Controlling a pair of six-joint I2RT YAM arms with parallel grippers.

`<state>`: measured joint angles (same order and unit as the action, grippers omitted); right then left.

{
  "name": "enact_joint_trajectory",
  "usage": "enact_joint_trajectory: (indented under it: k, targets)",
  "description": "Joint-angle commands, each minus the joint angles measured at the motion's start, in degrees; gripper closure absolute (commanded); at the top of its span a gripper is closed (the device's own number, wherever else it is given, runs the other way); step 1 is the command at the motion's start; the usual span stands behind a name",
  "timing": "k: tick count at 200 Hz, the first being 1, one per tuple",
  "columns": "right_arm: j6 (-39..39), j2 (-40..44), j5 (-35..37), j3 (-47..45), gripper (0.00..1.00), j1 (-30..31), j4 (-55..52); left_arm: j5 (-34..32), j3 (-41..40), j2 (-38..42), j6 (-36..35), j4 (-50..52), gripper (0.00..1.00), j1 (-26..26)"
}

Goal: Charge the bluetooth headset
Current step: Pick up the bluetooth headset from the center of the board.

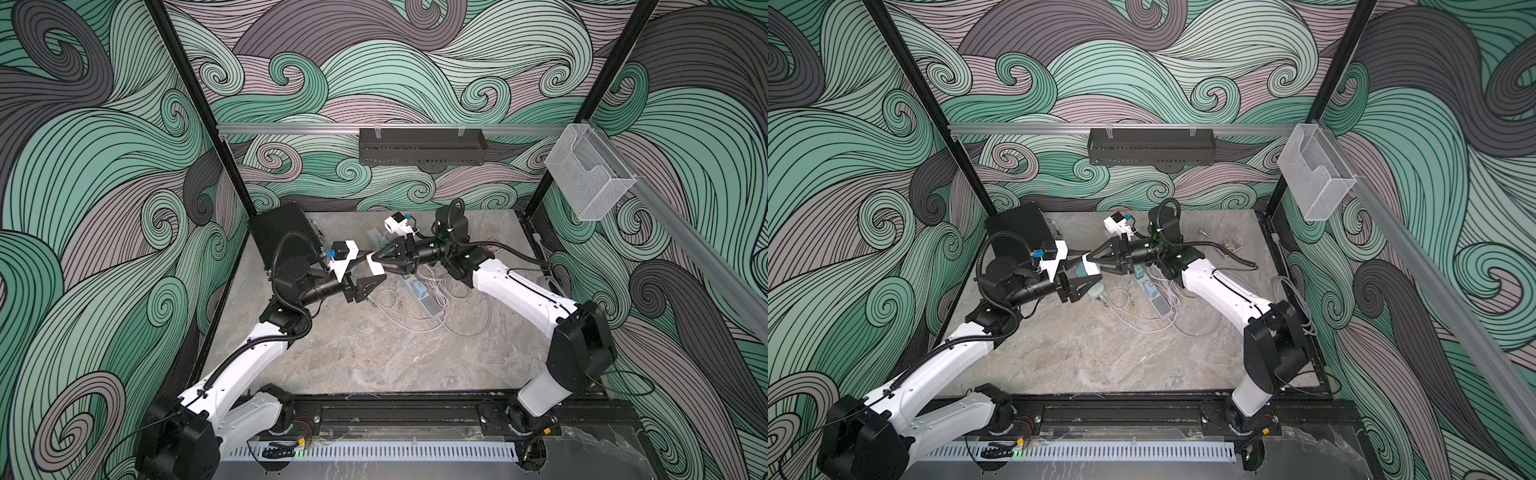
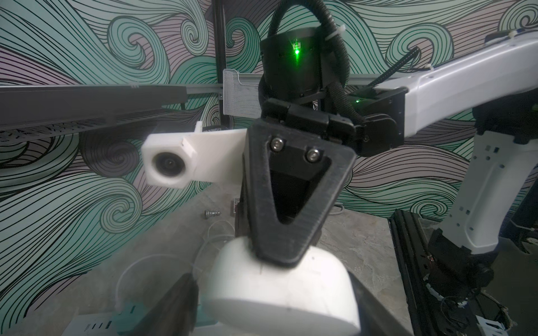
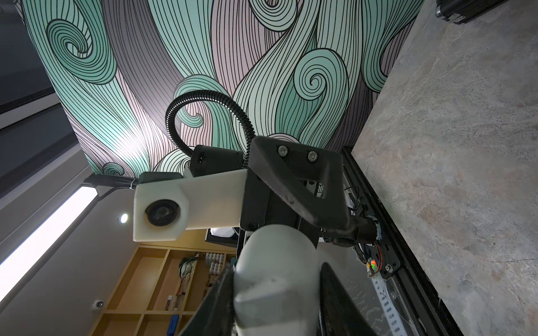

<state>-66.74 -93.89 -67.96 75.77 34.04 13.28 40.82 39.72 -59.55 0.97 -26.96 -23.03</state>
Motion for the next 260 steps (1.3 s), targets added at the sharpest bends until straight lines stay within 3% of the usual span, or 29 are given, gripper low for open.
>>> enact_joint_trajectory:
  k: [1,34,66,111,147,172,231,260]
  targets:
    - [-1.42,-1.12,-0.95,-0.40,0.78,-0.22,3.04,1.27,2.63,-0.13,-0.02,-3.36,0.28,-0.24]
    - [-3.30,-1.34,-0.74,-1.06,0.77,-0.46,5.41,1.50,2.71,-0.30,0.35,-3.54,0.32,-0.40]
    - [-4.30,-1.29,-0.24,-1.91,0.72,-0.86,6.62,1.65,3.11,-0.17,-0.97,-2.04,0.47,-0.44]
    - [-1.87,0.88,1.64,-2.77,0.50,-3.20,4.65,0.31,6.02,-0.20,-8.78,10.82,0.61,-0.53]
    - [15.14,6.47,7.97,-1.43,0.44,-6.12,-16.37,0.31,9.49,-1.90,-19.43,21.82,0.61,-0.58]
    - [27.61,8.99,13.93,1.67,0.37,-6.05,-32.32,0.49,12.40,-3.79,-22.99,26.96,0.63,-0.53]
    - [38.78,10.23,24.64,6.36,0.34,-3.46,-48.10,0.76,17.76,-7.30,-29.37,34.74,0.67,-1.65]
    - [40.04,9.61,27.84,7.73,0.35,-1.74,-50.44,0.13,19.20,-8.17,-31.71,37.18,0.67,-2.59]
